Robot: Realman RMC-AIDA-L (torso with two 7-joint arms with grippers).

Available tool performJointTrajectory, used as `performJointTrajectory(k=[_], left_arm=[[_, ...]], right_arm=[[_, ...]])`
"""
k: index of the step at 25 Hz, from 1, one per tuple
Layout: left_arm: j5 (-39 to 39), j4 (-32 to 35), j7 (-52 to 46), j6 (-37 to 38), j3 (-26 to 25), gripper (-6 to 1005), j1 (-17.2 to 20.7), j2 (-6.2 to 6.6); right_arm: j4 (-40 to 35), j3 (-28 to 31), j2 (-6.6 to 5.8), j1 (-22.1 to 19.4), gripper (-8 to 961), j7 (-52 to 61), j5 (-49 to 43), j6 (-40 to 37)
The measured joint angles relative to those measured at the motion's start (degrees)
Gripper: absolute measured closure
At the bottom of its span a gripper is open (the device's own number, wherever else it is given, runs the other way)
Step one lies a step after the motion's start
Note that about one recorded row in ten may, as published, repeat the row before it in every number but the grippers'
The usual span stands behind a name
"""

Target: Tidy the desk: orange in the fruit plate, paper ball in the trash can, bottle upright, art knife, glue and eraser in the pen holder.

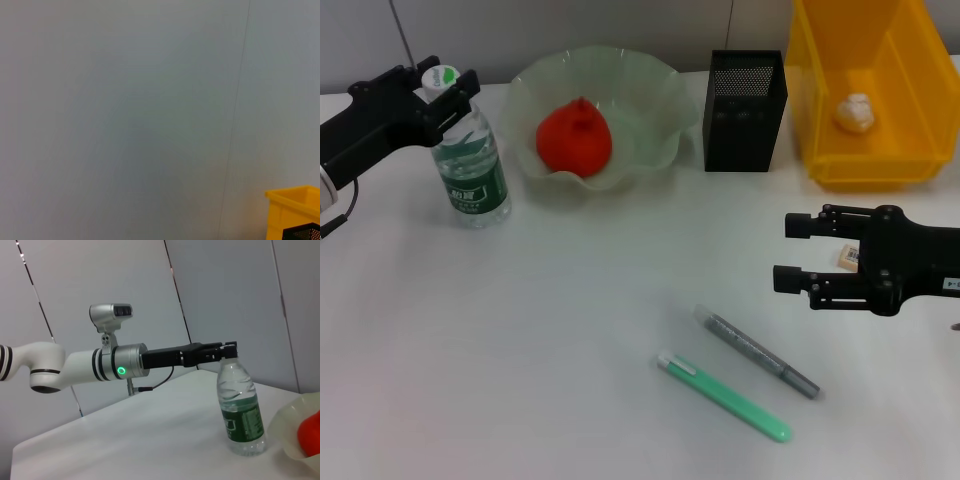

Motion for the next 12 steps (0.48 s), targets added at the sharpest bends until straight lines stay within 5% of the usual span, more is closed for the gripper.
performJointTrajectory(k=[12], left_arm=[[-2.0, 0.2, 2.0, 1.6, -0.2, 325, 0.9, -0.08]], right_arm=[[0.2, 0.2, -0.03, 0.0, 202, 0.0, 0.1, -0.1]])
